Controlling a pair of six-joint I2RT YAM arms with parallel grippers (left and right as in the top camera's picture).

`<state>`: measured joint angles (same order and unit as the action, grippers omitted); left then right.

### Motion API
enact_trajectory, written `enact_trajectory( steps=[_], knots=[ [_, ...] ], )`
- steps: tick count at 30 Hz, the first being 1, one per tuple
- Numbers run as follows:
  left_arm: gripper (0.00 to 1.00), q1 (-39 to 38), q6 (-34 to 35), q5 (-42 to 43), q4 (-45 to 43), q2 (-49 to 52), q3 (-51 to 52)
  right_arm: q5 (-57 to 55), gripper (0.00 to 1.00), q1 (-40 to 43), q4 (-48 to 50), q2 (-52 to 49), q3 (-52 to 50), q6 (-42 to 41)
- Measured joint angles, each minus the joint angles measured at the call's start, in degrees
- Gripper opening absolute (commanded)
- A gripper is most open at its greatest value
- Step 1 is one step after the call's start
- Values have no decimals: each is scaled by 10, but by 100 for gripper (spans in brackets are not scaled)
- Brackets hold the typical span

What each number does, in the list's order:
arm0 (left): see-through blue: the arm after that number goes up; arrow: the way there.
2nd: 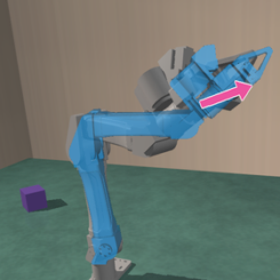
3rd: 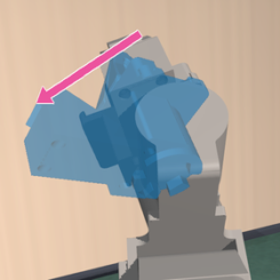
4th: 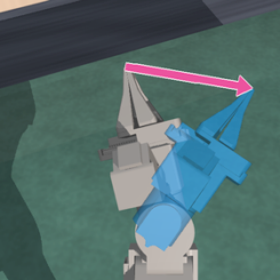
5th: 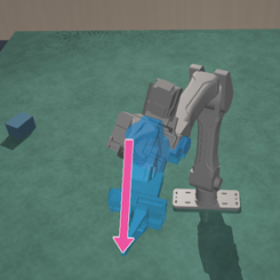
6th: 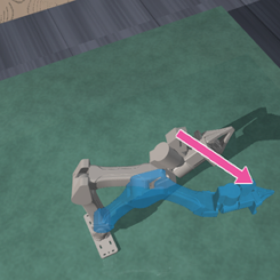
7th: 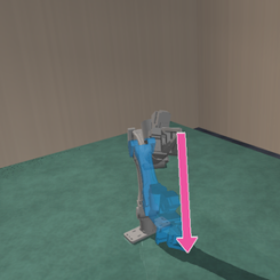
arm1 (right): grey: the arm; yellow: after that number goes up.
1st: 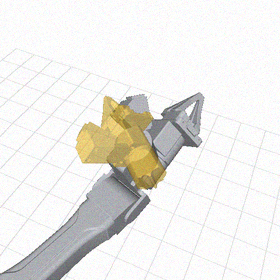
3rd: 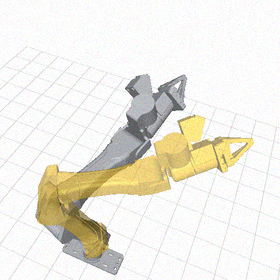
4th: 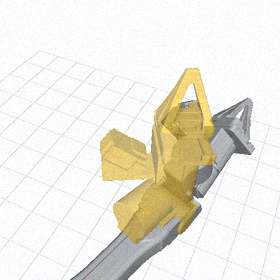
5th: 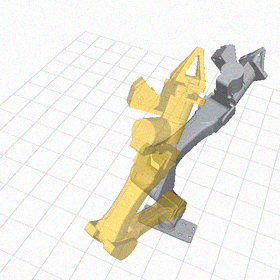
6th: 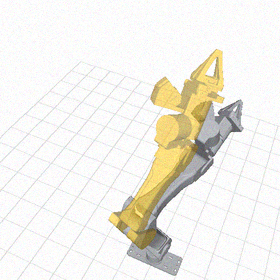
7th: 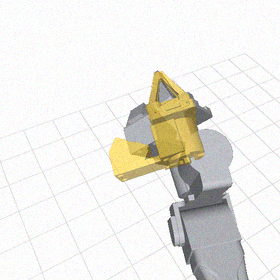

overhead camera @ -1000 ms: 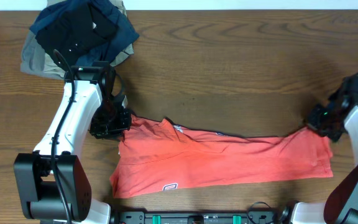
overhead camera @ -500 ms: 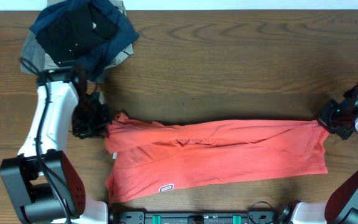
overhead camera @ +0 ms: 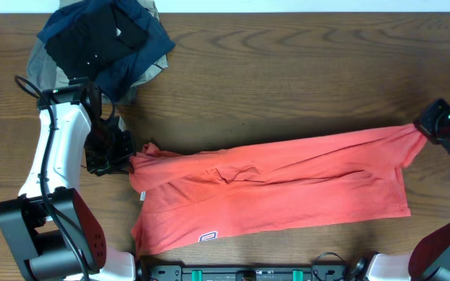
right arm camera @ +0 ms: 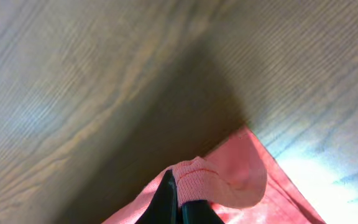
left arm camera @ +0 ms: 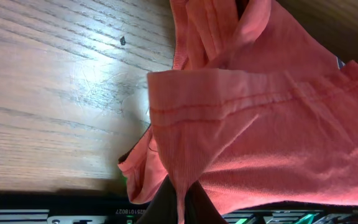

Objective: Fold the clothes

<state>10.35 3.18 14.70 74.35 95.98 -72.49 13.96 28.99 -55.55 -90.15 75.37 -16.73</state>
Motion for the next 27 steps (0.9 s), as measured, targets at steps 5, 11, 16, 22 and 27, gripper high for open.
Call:
enact_trajectory(
  steps=[5,11,16,22,27],
  knots=[
    [6,0,0,-1,2,0,0,-7,1,0,-39,0,-3,17],
    [6,1,0,8,20,0,0,-18,1,0,-37,0,-60,22],
    [6,1,-6,48,58,0,0,-22,1,0,-44,0,-103,23],
    [6,-22,-15,70,91,0,0,-62,18,0,-31,0,-120,-13],
    [6,-44,-4,39,119,0,0,-104,5,27,-1,0,-120,-51]
  ],
)
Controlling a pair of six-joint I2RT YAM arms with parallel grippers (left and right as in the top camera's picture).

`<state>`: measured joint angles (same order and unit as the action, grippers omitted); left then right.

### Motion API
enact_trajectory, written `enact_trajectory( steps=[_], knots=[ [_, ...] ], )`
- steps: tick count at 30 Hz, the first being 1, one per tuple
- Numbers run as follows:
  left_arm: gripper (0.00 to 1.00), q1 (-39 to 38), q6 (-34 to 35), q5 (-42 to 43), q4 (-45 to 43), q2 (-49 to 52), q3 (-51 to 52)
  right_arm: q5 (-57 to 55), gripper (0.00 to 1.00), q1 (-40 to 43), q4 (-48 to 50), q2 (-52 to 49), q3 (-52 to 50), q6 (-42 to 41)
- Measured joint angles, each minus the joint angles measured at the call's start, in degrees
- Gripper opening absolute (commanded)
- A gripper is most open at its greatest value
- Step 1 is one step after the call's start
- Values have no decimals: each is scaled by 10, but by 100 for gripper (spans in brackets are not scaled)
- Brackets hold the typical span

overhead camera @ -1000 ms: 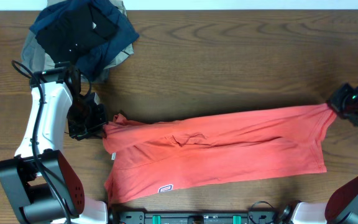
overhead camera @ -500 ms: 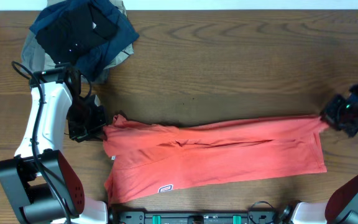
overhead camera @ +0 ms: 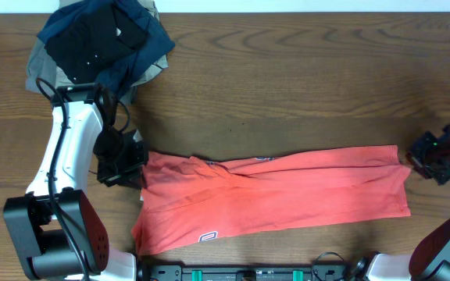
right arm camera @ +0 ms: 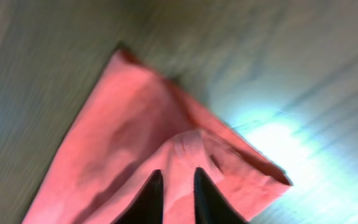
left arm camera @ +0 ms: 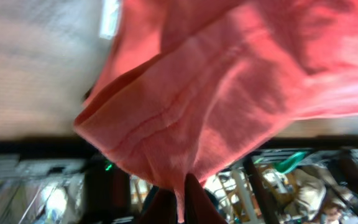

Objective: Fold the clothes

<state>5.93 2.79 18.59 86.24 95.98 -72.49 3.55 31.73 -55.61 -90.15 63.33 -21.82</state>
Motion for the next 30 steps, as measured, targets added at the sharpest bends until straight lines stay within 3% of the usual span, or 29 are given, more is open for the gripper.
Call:
enact_trajectory(
  steps=[6,7,12,13,14,16,18,25,29,30],
  knots=[
    [6,4,22,-39,24,0,0,2,1,58,-2,0,0,-6],
    [6,4,25,-41,27,0,0,7,7,65,-3,0,0,-5],
    [8,-1,37,-51,52,0,0,42,56,70,-5,0,0,13],
    [15,-4,39,-52,55,0,0,49,65,69,-5,0,0,19],
    [30,-8,40,-54,58,0,0,59,74,66,-5,0,0,26],
    [70,-14,45,-55,60,0,0,76,82,55,-5,0,0,42],
    [74,-21,47,-55,60,0,0,92,83,38,-5,0,0,50],
    [69,-31,50,-55,53,0,0,140,81,-23,9,0,0,80],
    [47,-33,48,-40,4,0,0,159,77,-74,25,0,0,89],
    [37,-35,47,-34,-9,0,0,162,71,-91,26,0,0,91]
  ],
)
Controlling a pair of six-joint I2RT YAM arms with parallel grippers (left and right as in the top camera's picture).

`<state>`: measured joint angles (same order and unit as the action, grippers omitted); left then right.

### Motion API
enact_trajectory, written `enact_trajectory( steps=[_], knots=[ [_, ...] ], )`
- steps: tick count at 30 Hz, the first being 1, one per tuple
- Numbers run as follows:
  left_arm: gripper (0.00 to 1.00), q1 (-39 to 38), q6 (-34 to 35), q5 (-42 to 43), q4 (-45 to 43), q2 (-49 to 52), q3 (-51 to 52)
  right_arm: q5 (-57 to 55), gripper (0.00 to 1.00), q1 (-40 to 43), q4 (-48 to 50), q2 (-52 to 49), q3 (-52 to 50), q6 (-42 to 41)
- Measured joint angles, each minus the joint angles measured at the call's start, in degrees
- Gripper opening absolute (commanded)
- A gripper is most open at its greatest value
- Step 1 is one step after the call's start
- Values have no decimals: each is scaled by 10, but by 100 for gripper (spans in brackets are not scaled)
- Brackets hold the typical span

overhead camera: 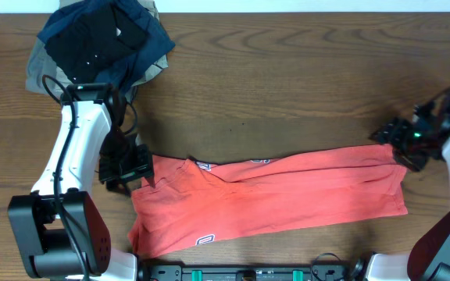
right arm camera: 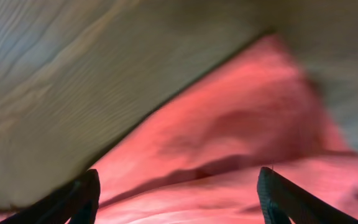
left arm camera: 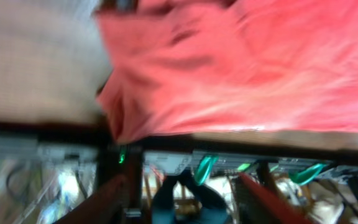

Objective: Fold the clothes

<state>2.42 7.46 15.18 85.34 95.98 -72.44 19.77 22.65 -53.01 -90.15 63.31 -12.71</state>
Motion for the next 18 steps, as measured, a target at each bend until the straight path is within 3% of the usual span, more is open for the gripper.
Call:
enact_trajectory(
  steps=[5,10,18],
  knots=[
    [8,-50,-16,32,-56,0,1,7,40,-75,-9,0,0,9],
    [6,-142,-7,46,-150,0,9,3,15,-150,-17,0,-2,10],
    [6,-266,54,74,-396,0,83,0,17,-243,42,0,-46,-5]
  ],
)
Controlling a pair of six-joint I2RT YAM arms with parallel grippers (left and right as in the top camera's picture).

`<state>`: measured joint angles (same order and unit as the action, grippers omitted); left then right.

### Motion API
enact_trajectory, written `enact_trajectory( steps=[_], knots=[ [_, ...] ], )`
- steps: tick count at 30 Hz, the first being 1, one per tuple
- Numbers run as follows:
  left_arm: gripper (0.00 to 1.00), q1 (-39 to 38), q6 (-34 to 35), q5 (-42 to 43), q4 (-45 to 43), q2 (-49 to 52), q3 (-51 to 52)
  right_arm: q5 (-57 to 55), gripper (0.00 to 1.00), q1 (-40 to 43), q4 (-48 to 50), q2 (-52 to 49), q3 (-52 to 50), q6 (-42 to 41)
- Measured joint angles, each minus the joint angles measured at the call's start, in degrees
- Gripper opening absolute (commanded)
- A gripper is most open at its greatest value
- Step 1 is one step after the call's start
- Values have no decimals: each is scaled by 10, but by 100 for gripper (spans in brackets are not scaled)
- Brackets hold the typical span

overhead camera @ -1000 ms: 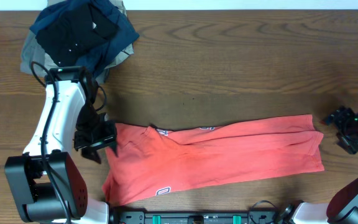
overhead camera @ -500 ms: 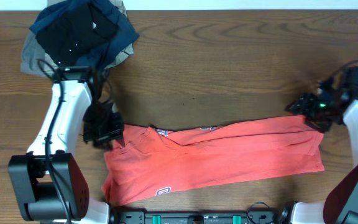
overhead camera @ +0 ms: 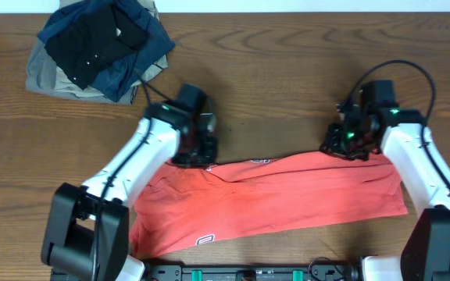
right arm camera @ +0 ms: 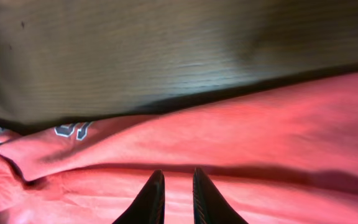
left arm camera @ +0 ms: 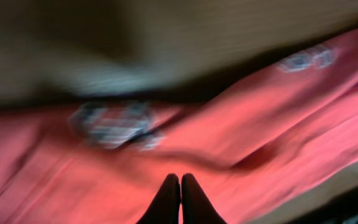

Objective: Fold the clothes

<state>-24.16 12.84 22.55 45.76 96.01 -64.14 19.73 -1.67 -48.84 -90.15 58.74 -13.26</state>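
The red shirt lies on the table as a long, flat band running left to right, with printed lettering showing at its far edge. My left gripper is over the far edge of the shirt's left part. In the blurred left wrist view its fingers are pressed together just above the red cloth, with nothing seen between them. My right gripper is over the far edge of the right part. Its fingers stand slightly apart over the red cloth.
A pile of dark blue, black and grey clothes sits at the far left corner. Bare wooden table stretches behind the shirt. The table's front edge with the arm mounts runs just below the shirt.
Both grippers have left the shirt's ends and now stand further in along its far edge. The left fingers, wide open before, are now shut; the right fingers are closer together.
First both grippers were shut on the shirt's two ends, the upper layer stretched between them. Then the layer lay nearer the front, the right fingers parted. Then both stood open at the ends with the shirt flat. Now both are over its far edge.
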Motion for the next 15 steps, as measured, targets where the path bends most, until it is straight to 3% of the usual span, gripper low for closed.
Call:
enact_trajectory(
  steps=[6,15],
  knots=[
    [6,-63,17,24,-80,4,11,-1,19,-41,39,0,-45,-22],
    [6,-114,24,30,-84,90,11,-5,20,-53,56,0,-77,-44]
  ],
)
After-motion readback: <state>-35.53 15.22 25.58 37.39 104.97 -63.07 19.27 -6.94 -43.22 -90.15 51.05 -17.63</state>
